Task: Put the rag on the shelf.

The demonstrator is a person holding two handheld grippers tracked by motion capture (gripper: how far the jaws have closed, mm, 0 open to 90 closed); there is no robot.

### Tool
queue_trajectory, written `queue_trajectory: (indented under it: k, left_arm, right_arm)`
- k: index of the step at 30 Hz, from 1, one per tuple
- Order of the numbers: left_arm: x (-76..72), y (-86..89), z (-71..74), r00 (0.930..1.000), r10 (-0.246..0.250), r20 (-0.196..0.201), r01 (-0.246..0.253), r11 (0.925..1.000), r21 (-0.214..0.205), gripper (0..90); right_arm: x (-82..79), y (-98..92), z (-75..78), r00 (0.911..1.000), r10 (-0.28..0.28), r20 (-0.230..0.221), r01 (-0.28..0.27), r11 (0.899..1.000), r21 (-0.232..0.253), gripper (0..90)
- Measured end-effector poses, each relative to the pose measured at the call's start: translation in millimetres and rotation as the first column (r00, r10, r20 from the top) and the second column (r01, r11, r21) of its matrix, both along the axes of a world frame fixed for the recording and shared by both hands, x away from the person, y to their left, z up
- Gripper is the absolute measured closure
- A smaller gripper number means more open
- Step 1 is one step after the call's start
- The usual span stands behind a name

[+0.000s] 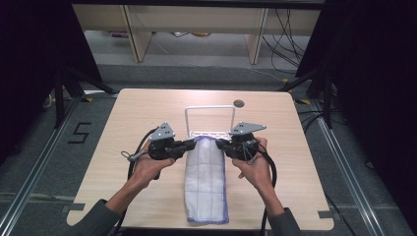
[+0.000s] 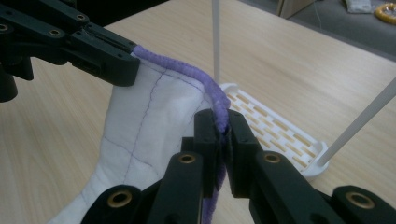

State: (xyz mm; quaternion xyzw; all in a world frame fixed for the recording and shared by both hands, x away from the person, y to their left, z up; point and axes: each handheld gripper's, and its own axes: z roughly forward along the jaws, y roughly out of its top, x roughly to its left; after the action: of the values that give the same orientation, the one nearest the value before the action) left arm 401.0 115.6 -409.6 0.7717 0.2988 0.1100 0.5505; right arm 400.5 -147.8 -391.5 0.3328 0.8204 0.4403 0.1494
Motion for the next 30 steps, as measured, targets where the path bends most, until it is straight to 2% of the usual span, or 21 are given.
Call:
queue_trajectory:
  k: [1,3,4,6,8,9,10,11,13,15,16,18,19,20,21,24,30]
  left_arm:
    - [-1.7,0.2,3.7,1.0,-0.003,-0.001,0.003,1.0,0.002,85.4]
    - [-3.4,0.0,11.5,0.9999,-0.016,-0.003,0.016,0.9999,-0.005,85.5]
    - [-3.4,0.0,11.5,0.9999,-0.016,-0.003,0.016,0.9999,-0.005,85.5]
    - [-6.0,-0.5,29.1,0.9995,-0.032,0.002,0.032,0.9995,0.004,85.5]
    - [-6.3,-0.6,33.6,0.9994,-0.036,0.003,0.036,0.9994,0.001,85.5]
    - [-6.0,-1.1,44.8,0.9992,-0.041,0.006,0.041,0.9991,-0.011,85.5]
    - [-6.0,-1.1,44.8,0.9992,-0.041,0.006,0.041,0.9991,-0.011,85.5]
    - [-5.1,-1.2,51.2,0.9991,-0.043,0.006,0.043,0.9991,-0.008,85.5]
    - [-0.9,-1.0,64.7,0.999,-0.044,0.005,0.044,0.999,-0.003,85.6]
    - [2.4,0.3,73.5,0.9986,-0.05,-0.018,0.049,0.9983,-0.031,85.6]
    - [4.2,0.9,78.4,0.9987,-0.049,-0.015,0.049,0.9984,-0.028,85.5]
    - [7.2,1.7,89.0,0.9993,-0.039,0.002,0.039,0.9992,-0.014,85.5]
    - [8.3,2.0,92.3,0.9993,-0.038,0.003,0.038,0.9992,-0.013,85.6]
    - [9.8,2.4,96.7,0.9993,-0.038,0.003,0.038,0.9992,-0.014,85.6]
    - [11.3,2.5,101.1,0.9993,-0.037,0.005,0.037,0.9992,-0.013,85.6]
    - [15.4,4.1,118.3,0.9994,-0.027,0.024,0.027,0.9995,-0.018,85.6]
    - [24.9,3.9,141.6,0.9991,-0.005,0.043,0.006,0.9997,-0.023,85.6]
  right_arm:
    - [-2.3,0.1,3.7,1.0,-0.007,-0.006,0.007,1.0,0.008,85.0]
    - [-6.0,-0.6,12.9,0.9999,0.0,0.011,0.0,1.0,0.018,85.1]
    - [-6.0,-0.6,12.9,0.9999,0.0,0.011,0.0,1.0,0.018,85.1]
    - [-10.3,-0.7,26.9,0.9995,0.008,0.03,-0.009,1.0,0.023,85.2]
    - [-11.8,-0.3,31.6,0.9996,0.004,0.029,-0.005,1.0,0.026,85.2]
    - [-11.8,0.0,41.6,0.9992,0.005,0.039,-0.006,1.0,0.024,85.2]
    - [-11.8,0.0,41.6,0.9992,0.005,0.039,-0.006,1.0,0.024,85.2]
    - [-9.9,-0.1,52.2,0.9987,0.012,0.049,-0.013,0.999,0.029,85.3]
    - [-9.1,0.6,57.2,0.9987,0.006,0.05,-0.008,0.999,0.031,85.2]
    - [-4.1,0.4,68.7,0.9981,0.013,0.06,-0.015,0.999,0.042,85.2]
    - [-3.4,0.7,73.2,0.998,0.001,0.064,-0.004,0.999,0.044,85.2]
    - [0.7,-0.9,81.2,0.9965,0.024,0.08,-0.027,0.999,0.035,85.2]
    - [0.9,-0.8,87.8,0.9968,0.009,0.079,-0.013,0.999,0.048,85.2]
    - [2.1,-1.7,91.7,0.996,0.017,0.088,-0.02,0.999,0.036,85.2]
    - [2.6,-2.4,96.4,0.9966,0.007,0.082,-0.011,0.999,0.045,85.3]
    - [5.9,-3.7,108.8,0.9943,-0.006,0.106,0.0,0.998,0.057,85.3]
    - [15.4,-6.6,133.6,0.9893,-0.027,0.143,0.017,0.997,0.07,85.3]
